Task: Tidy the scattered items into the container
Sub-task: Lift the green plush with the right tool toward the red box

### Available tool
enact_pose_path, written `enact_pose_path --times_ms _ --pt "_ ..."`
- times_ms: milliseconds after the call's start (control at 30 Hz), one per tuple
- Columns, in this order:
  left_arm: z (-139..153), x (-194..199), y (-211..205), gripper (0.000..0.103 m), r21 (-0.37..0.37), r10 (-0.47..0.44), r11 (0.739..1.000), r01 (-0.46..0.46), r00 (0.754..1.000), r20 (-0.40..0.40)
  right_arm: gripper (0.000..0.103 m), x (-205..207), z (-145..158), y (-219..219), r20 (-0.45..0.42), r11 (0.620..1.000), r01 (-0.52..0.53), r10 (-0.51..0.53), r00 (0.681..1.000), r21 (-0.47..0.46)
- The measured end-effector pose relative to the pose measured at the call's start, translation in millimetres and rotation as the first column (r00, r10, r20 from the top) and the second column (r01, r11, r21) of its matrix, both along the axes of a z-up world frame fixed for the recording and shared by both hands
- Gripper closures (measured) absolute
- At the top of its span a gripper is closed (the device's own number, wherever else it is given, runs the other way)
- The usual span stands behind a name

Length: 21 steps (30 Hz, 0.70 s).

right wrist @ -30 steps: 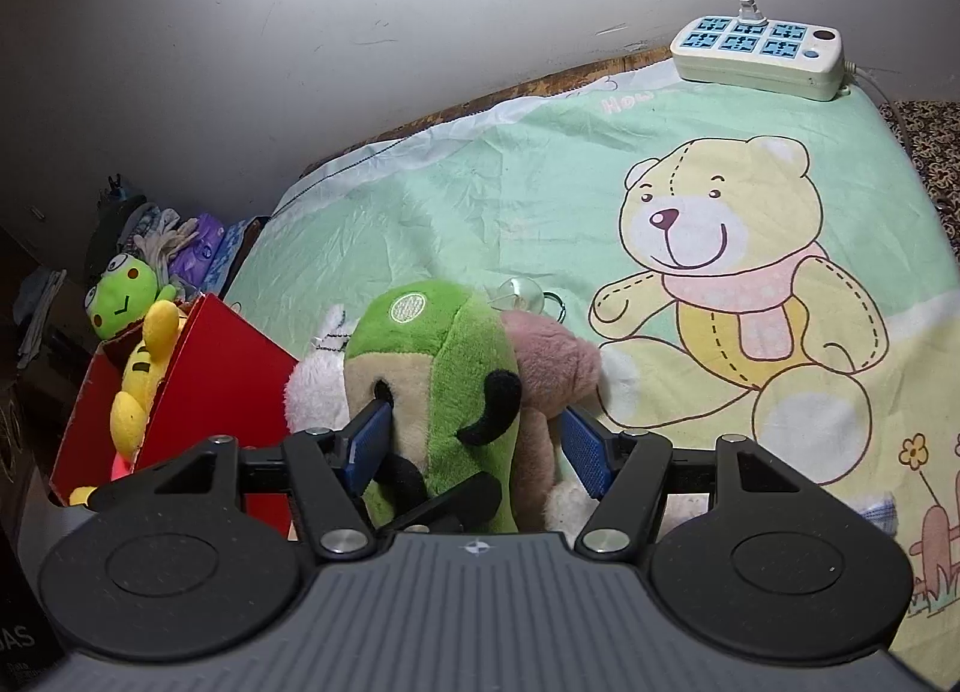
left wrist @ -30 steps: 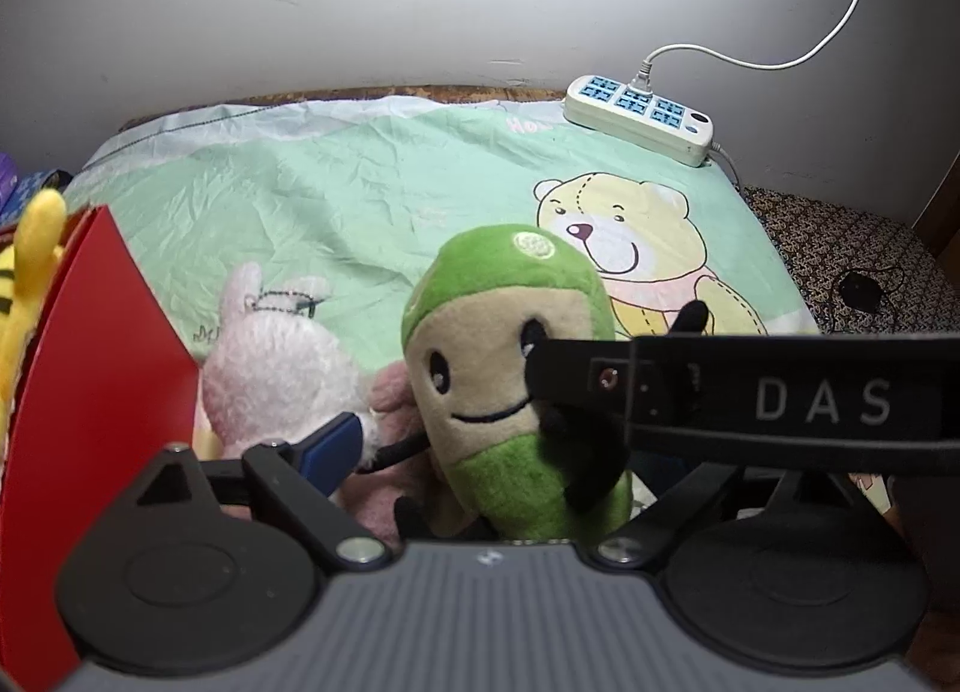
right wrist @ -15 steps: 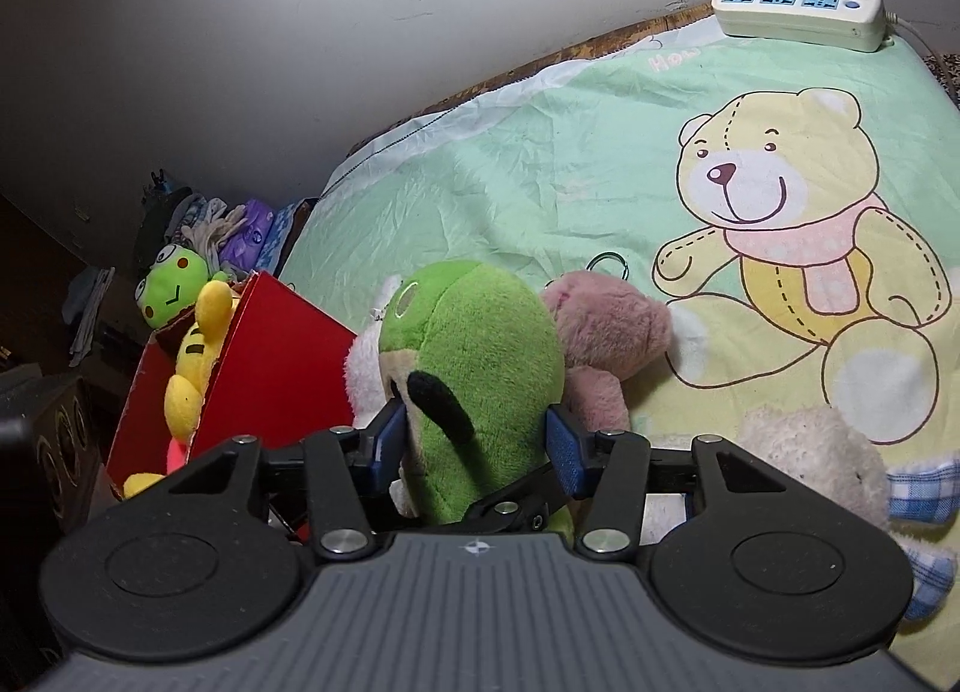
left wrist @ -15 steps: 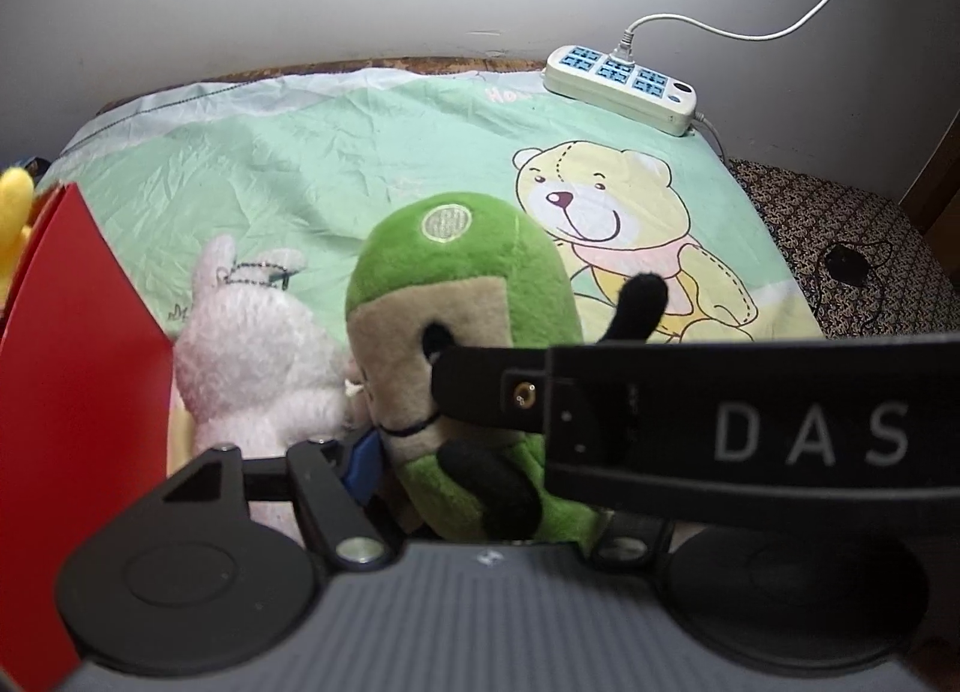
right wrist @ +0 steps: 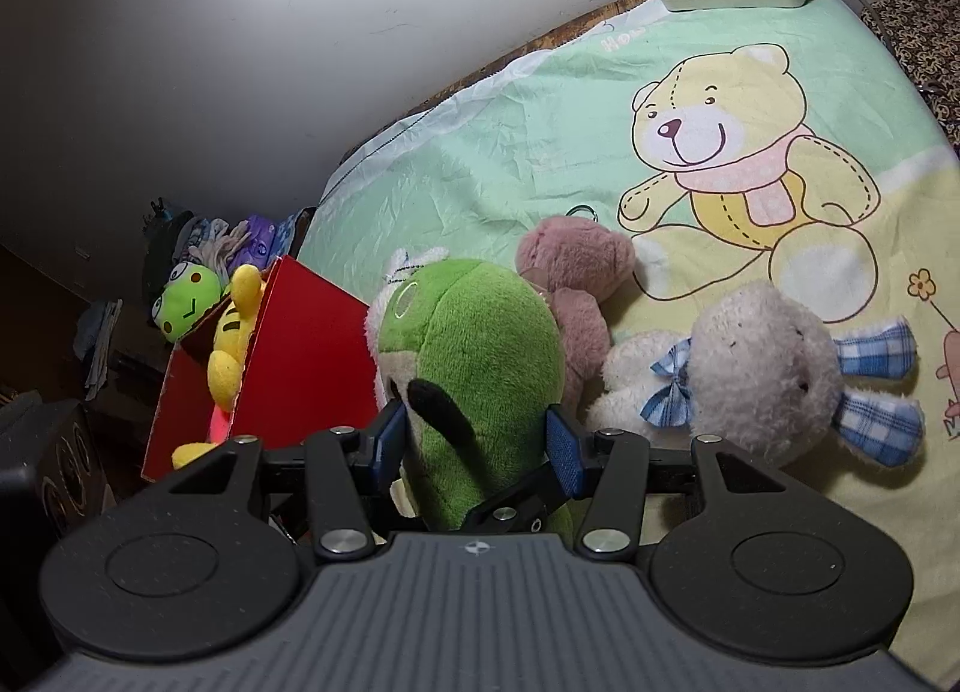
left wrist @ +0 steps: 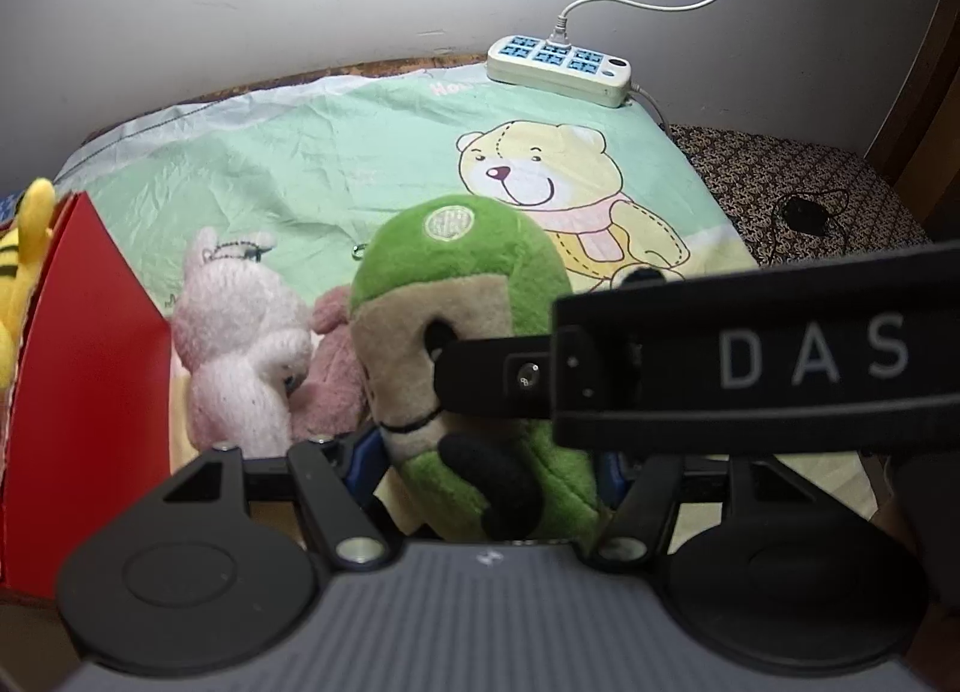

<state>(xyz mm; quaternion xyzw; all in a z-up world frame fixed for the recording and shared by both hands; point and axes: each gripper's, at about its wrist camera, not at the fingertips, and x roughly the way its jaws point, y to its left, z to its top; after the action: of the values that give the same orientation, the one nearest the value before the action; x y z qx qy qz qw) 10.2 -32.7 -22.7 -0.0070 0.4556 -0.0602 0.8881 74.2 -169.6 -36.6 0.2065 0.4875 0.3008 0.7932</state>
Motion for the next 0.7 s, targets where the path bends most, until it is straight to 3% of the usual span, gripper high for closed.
enact_pose_path --times_ms 700 --pt "9 -43 12 0.038 0.046 -0.002 0.999 0.004 0.999 -0.042 0.051 -44 7 15 -0.015 1.000 -0.018 0.018 1.000 0.011"
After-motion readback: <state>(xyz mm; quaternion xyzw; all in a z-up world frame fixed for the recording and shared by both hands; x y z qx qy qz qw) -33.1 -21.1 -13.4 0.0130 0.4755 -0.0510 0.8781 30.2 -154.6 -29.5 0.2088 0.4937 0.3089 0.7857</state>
